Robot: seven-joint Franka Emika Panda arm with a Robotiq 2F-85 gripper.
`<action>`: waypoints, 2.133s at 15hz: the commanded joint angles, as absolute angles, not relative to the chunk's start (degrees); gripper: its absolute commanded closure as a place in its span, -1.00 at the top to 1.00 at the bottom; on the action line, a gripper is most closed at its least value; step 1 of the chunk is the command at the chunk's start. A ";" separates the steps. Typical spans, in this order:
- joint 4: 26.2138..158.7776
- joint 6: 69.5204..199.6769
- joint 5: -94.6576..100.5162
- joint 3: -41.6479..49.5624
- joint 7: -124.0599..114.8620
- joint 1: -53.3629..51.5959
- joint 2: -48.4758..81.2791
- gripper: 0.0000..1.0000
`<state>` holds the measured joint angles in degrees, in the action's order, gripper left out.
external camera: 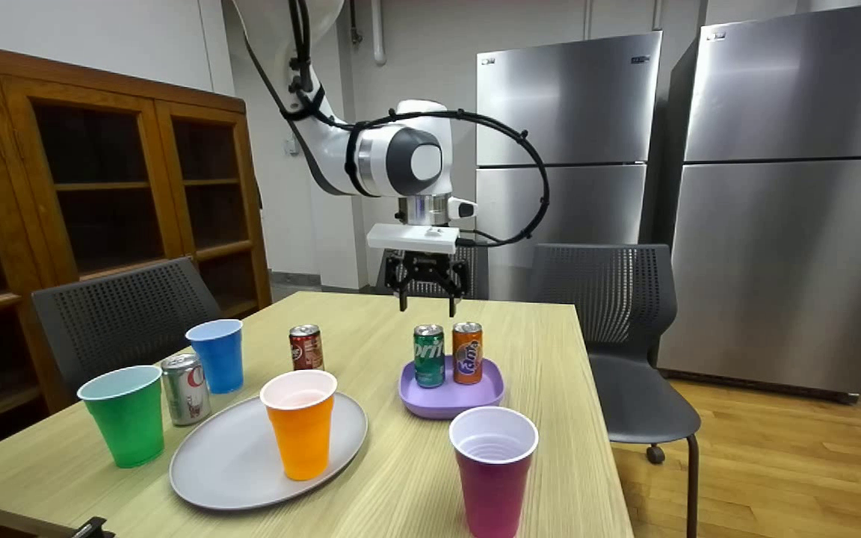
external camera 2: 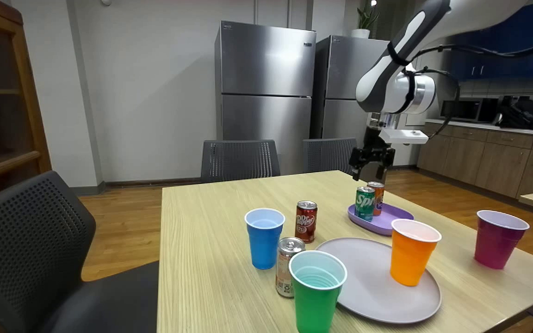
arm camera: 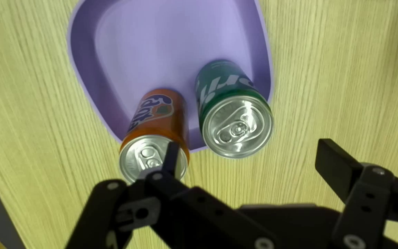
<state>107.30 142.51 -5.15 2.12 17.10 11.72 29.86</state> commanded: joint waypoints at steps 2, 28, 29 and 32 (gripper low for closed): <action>113.25 141.52 -6.30 1.43 17.63 13.03 22.83 1.00; 140.25 142.80 2.45 13.19 3.44 13.03 -2.11 1.00; 140.89 142.63 3.49 13.60 2.62 13.18 -2.77 1.00; 142.85 142.30 5.90 14.56 0.62 13.72 -4.61 1.00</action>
